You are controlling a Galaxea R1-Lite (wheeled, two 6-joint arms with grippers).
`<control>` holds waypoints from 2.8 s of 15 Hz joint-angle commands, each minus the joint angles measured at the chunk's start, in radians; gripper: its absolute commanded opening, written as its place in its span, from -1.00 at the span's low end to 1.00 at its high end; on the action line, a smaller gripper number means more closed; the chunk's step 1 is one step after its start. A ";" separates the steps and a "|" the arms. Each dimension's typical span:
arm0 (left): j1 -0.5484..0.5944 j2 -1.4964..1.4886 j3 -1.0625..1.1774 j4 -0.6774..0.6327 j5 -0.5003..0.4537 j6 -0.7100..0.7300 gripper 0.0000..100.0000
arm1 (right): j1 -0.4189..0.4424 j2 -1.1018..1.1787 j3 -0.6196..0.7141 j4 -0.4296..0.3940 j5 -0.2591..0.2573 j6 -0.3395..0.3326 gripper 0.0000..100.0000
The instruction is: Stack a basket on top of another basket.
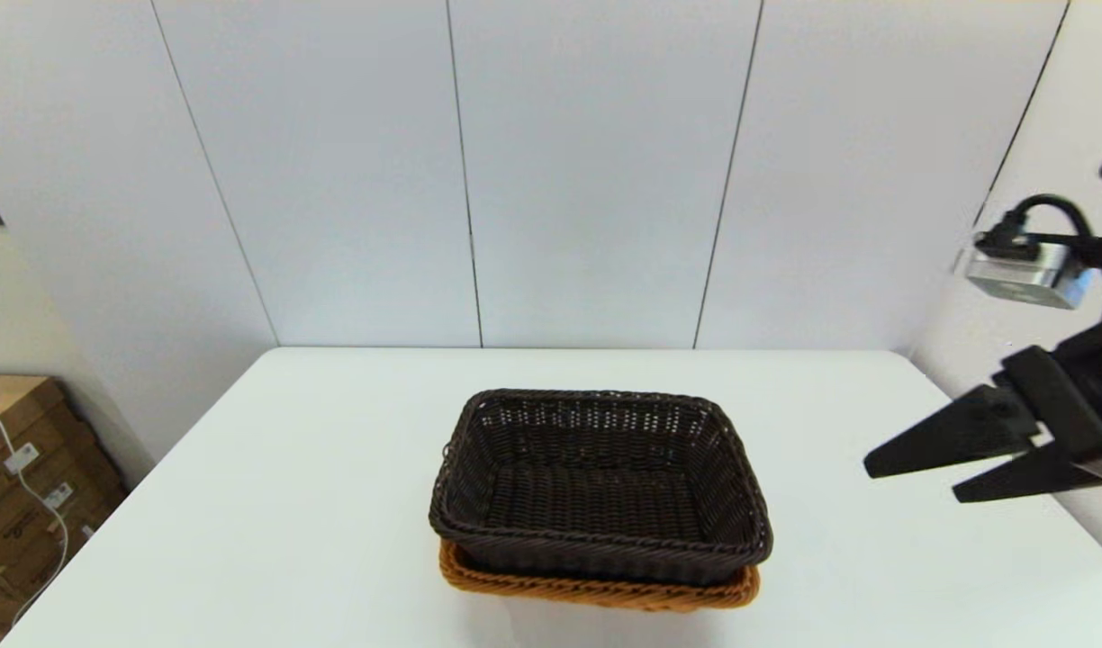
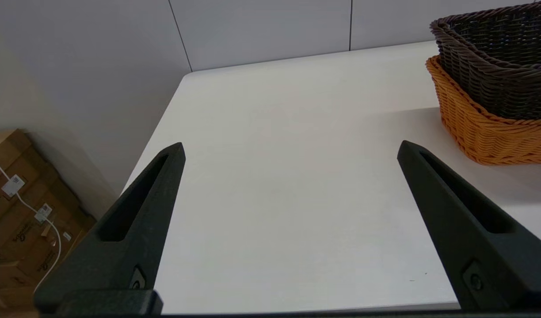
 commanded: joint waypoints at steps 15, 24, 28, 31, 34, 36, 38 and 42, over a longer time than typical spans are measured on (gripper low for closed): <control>0.000 0.001 0.005 0.000 -0.001 0.000 1.00 | -0.299 -1.028 0.480 0.037 -0.172 0.138 1.00; 0.000 0.001 0.005 0.000 -0.001 0.000 1.00 | -0.309 -1.276 0.627 -0.021 -0.115 0.074 1.00; 0.000 0.001 0.005 0.000 -0.001 0.000 1.00 | -0.305 -1.404 0.782 -0.187 -0.181 -0.124 1.00; 0.000 0.001 0.005 0.000 0.001 0.000 1.00 | -0.305 -1.404 0.943 -0.451 -0.273 -0.167 1.00; 0.000 0.001 0.005 0.000 -0.001 0.000 1.00 | -0.305 -1.404 1.198 -0.805 -0.354 -0.313 1.00; 0.000 0.001 0.005 0.000 -0.001 0.000 1.00 | -0.305 -1.404 1.296 -0.916 -0.354 -0.351 1.00; 0.000 0.001 0.005 0.000 -0.001 0.000 1.00 | -0.305 -1.404 1.384 -0.966 -0.357 -0.405 1.00; 0.000 0.001 0.005 0.000 -0.001 0.000 1.00 | -0.305 -1.404 1.411 -1.051 -0.359 -0.402 1.00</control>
